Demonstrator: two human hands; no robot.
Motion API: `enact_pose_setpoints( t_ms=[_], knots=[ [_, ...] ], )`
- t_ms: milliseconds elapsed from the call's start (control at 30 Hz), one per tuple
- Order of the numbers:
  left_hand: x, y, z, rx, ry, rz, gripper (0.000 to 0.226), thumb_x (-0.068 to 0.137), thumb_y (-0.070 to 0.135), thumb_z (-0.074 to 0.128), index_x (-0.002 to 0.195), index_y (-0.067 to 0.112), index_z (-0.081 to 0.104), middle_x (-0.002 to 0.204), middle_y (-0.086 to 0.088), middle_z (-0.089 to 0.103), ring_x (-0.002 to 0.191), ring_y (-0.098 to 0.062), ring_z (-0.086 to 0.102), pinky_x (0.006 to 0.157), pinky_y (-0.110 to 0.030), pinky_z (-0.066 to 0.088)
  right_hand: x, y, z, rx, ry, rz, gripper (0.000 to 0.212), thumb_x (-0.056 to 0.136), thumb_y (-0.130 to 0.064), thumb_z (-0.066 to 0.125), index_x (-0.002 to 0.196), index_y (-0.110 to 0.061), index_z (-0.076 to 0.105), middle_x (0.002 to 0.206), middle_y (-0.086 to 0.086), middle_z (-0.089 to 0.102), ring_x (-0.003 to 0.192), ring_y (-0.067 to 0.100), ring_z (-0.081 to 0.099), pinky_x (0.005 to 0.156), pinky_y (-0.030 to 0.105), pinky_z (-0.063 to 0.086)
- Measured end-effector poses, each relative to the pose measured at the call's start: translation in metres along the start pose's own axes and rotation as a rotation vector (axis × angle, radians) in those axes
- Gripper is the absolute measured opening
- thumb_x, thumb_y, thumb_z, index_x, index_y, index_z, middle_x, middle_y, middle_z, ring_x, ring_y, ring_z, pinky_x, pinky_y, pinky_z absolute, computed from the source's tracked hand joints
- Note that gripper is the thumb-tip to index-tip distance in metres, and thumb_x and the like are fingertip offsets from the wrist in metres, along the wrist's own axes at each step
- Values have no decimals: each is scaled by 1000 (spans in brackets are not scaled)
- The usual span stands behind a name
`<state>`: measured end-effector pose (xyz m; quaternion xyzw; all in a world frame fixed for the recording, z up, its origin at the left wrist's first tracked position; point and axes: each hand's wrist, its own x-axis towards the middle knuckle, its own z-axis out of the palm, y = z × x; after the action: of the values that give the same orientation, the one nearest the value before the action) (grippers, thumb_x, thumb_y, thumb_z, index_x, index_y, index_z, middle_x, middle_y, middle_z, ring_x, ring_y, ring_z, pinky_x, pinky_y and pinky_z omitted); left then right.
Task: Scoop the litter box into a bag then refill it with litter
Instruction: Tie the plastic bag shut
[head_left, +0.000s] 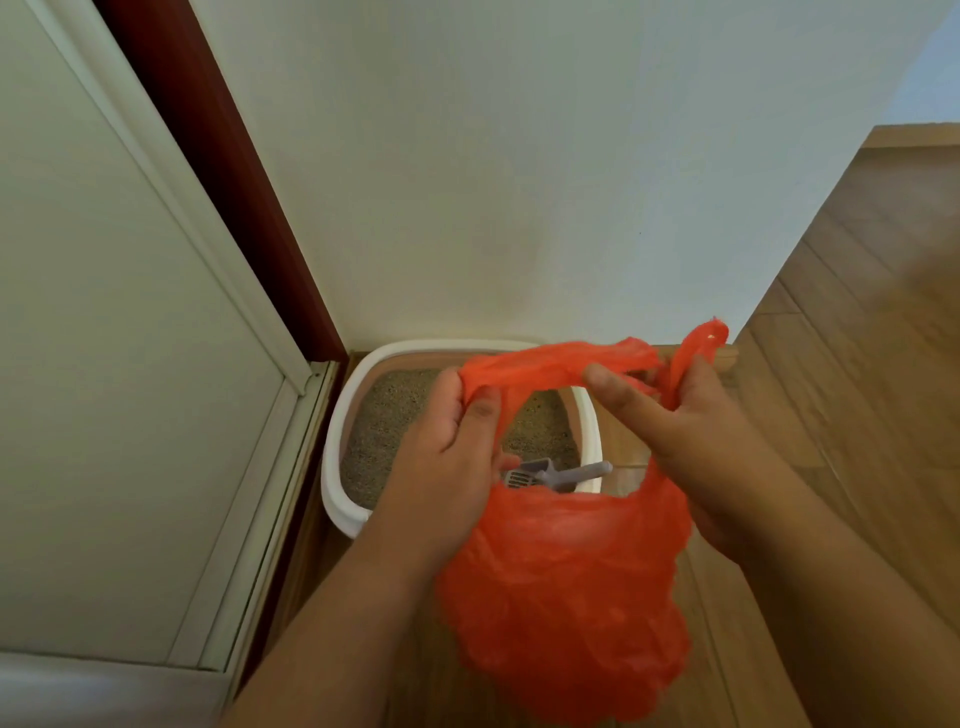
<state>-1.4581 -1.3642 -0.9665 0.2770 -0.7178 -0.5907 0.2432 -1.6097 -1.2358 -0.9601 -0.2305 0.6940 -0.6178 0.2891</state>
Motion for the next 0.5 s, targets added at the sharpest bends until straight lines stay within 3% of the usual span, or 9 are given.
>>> enact_pose_setpoints(
  t_ms=[67, 167, 267, 333, 433, 500],
  knots=[
    [2, -2, 0, -47, 50, -47, 22, 108, 45, 40, 114, 46, 61, 67, 14, 56, 67, -11, 63, 84, -53, 60, 3, 2, 0, -97, 59, 73, 61, 75, -61, 77, 112, -20, 53, 110, -4, 71, 104, 12, 70, 83, 36, 56],
    [3, -1, -1, -134, 63, -100, 26, 108, 49, 39, 111, 47, 64, 62, 10, 48, 66, -14, 54, 76, -45, 53, 6, 12, -6, -460, 129, 109, 39, 88, -54, 67, 104, -19, 62, 99, 0, 69, 90, 16, 68, 78, 41, 57],
    [4, -1, 0, -183, 110, -78, 24, 107, 48, 41, 109, 44, 65, 62, 12, 45, 58, -8, 45, 64, -37, 42, 10, 19, -17, -872, 208, 58, 51, 75, -80, 52, 84, -30, 61, 87, -2, 65, 85, 20, 64, 79, 50, 58],
    [6, 1, -1, -234, 148, -61, 23, 108, 44, 42, 107, 44, 65, 62, 12, 43, 56, -7, 39, 57, -32, 37, 11, 18, -21, -829, 142, 109, 62, 67, -88, 49, 95, -34, 61, 98, -4, 67, 95, 17, 64, 85, 47, 57],
    [6, 6, -4, -299, 170, -68, 24, 107, 43, 42, 104, 43, 66, 63, 9, 42, 56, -8, 38, 52, -26, 37, 0, 17, -15, -512, -83, 290, 83, 65, -81, 68, 135, -41, 44, 119, -14, 65, 107, 13, 64, 96, 38, 53],
    [4, 9, -5, -351, 172, -80, 25, 107, 44, 43, 101, 39, 67, 63, 6, 43, 54, -7, 41, 52, -27, 40, -7, 17, -5, -392, -214, 357, 71, 71, -70, 74, 131, -42, 48, 116, -15, 68, 102, 5, 67, 96, 35, 54]
  ],
)
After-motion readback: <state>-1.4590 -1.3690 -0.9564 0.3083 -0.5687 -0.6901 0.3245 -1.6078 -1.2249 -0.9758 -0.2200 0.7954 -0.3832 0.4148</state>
